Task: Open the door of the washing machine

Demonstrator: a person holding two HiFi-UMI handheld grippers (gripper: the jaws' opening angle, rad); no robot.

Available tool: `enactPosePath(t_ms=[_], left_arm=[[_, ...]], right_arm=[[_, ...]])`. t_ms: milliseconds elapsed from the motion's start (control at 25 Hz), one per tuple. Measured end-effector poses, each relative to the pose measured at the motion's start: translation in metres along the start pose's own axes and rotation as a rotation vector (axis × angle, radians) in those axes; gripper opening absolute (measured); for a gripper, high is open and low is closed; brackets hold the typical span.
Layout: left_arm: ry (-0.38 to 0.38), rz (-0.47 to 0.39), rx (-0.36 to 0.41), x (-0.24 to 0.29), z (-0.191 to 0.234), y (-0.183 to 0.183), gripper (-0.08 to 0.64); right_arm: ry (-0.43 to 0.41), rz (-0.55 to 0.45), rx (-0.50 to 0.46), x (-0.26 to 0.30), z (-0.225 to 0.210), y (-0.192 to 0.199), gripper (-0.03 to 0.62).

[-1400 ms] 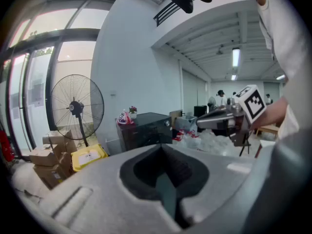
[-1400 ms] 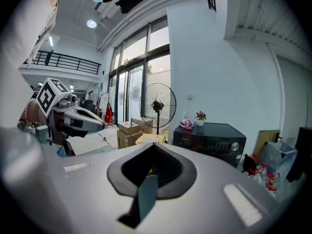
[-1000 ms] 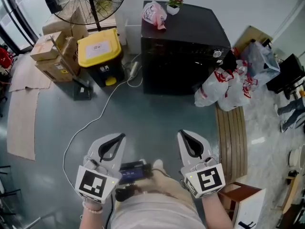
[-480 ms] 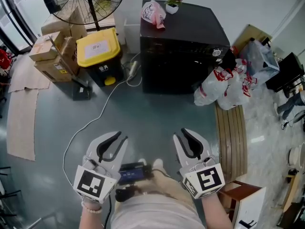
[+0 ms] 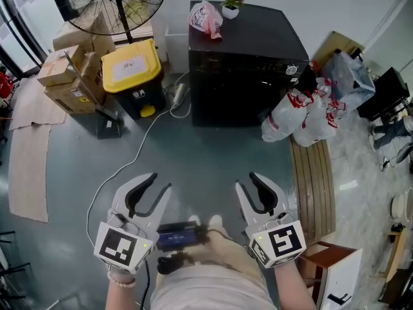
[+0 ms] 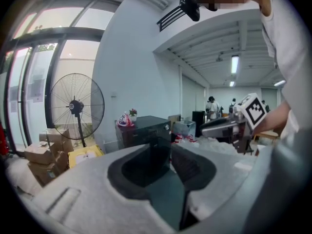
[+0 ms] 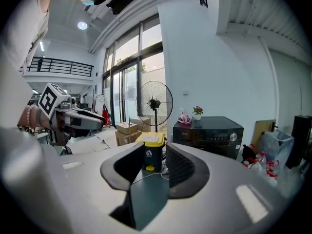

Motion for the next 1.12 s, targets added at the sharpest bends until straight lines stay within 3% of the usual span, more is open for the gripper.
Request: enactPosePath(t_ms=[240,600,1120], left_arm=[[-0.003,0.003,0.042,-0.007,0.014,0.006,0.124],[0.011,0.035,0.032,-0.006,0.027,0.006,0.124],[0.009,0.015,0.042,0.041,0.05,-0.005,0.132]], right_arm=[[0.044,-0.007,0.009,0.001,0.007,0.002,0.121],[0.07,0.003,-0.001,0.002,0.014,0.007,0.121],[0.049,-0.005,-0.007,0.045,-0.023,-0.003,0.121]])
Point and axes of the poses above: the fingertips, and each gripper's own axes: x forward along the fingers, z to its left, y out of its underside, the point moved 8 cm from there along -x, backward along the fingers, and after that the axes turned 2 degrees about y, right-handed, at the moved point
